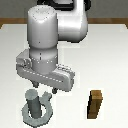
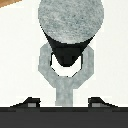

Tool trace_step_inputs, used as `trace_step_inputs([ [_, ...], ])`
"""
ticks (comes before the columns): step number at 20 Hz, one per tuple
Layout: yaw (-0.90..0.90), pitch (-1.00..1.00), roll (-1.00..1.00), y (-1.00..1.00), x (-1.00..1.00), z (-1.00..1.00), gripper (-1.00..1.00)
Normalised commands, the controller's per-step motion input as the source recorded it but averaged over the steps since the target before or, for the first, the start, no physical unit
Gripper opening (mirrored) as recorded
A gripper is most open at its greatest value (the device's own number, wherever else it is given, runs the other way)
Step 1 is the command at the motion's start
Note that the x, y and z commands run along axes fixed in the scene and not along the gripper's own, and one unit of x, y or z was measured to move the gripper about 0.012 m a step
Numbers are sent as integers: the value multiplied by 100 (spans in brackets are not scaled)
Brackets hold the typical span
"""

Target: Put the loop with the handle onto the peg.

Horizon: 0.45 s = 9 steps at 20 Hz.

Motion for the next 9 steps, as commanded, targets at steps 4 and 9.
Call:
trace_step_inputs([
  [4, 0, 0, 0, 0, 0, 0, 100],
  [9, 0, 0, 0, 0, 0, 0, 100],
])
